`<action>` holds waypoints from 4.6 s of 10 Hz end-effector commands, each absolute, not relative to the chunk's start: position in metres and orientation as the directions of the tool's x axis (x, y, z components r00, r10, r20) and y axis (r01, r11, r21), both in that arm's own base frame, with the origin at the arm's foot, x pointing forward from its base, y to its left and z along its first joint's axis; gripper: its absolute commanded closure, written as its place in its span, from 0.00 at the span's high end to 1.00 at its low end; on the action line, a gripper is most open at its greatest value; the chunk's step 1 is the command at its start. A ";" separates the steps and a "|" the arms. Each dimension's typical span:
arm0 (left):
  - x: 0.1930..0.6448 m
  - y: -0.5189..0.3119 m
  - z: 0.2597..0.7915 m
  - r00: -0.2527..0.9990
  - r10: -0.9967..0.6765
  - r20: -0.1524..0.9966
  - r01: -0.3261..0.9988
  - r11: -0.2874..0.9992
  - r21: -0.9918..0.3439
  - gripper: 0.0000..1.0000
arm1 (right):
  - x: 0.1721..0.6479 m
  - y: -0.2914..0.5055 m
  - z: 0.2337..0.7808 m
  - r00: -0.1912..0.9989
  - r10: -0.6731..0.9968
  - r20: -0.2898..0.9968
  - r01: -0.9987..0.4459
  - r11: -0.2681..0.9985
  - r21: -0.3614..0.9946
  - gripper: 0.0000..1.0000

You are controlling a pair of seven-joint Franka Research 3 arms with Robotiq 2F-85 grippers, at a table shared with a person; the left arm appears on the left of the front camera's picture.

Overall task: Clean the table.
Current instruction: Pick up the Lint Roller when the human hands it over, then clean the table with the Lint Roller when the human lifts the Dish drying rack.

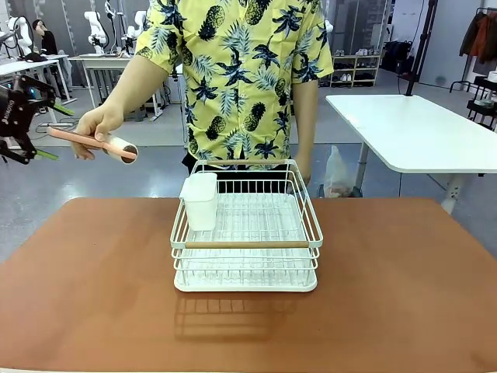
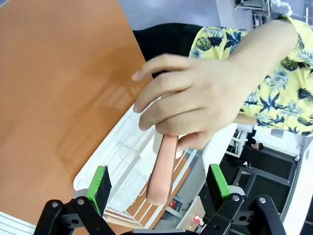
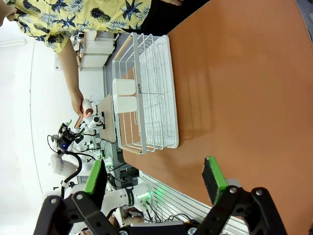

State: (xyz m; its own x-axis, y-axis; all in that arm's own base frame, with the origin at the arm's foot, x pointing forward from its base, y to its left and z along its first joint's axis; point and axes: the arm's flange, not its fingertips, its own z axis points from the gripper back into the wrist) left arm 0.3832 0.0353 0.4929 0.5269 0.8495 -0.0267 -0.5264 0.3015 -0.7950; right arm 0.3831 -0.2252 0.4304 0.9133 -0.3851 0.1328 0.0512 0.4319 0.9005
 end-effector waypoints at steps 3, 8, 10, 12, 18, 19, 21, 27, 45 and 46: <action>0.381 0.034 0.466 0.549 0.836 -0.010 -0.478 0.305 -0.824 1.00 | 0.383 -0.226 0.433 0.914 -0.383 0.136 0.046 0.430 0.902 1.00; 0.389 0.035 0.458 0.575 0.818 -0.012 -0.452 0.306 -0.838 0.81 | 0.383 -0.226 0.433 0.914 -0.383 0.136 0.046 0.430 0.902 1.00; 0.391 0.036 0.456 0.572 0.820 -0.009 -0.456 0.309 -0.835 0.62 | 0.383 -0.226 0.433 0.914 -0.383 0.136 0.046 0.430 0.902 1.00; 0.389 0.036 0.458 0.578 0.816 -0.018 -0.447 0.298 -0.843 0.43 | 0.383 -0.226 0.433 0.914 -0.383 0.136 0.046 0.430 0.902 1.00; 0.388 0.038 0.460 0.580 0.815 -0.014 -0.430 0.291 -0.855 0.00 | 0.383 -0.226 0.433 0.914 -0.383 0.136 0.046 0.430 0.902 1.00; 0.387 0.039 0.461 0.581 0.814 -0.014 -0.429 0.291 -0.855 0.00 | 0.383 -0.226 0.433 0.914 -0.383 0.136 0.046 0.430 0.902 1.00; 0.392 0.036 0.468 0.574 0.819 -0.031 -0.467 0.296 -0.834 0.07 | 0.383 -0.226 0.433 0.914 -0.383 0.136 0.046 0.430 0.902 1.00; 0.392 0.036 0.468 0.574 0.819 -0.031 -0.467 0.296 -0.834 0.07 | 0.383 -0.226 0.433 0.914 -0.383 0.136 0.046 0.430 0.902 1.00; 0.392 0.036 0.468 0.574 0.819 -0.031 -0.467 0.296 -0.834 0.07 | 0.383 -0.226 0.433 0.914 -0.383 0.136 0.046 0.430 0.902 1.00; 0.392 0.036 0.468 0.574 0.819 -0.031 -0.467 0.296 -0.834 0.07 | 0.383 -0.226 0.433 0.914 -0.383 0.136 0.046 0.430 0.902 1.00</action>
State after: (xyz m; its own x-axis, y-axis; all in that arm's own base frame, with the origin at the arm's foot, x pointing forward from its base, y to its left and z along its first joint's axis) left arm 0.3917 0.0360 0.4676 0.5796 0.8146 -0.0234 -0.4623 0.3049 -0.8326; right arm 0.3832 -0.2252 0.4304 0.9133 -0.3851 0.1328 0.0512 0.4319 0.9004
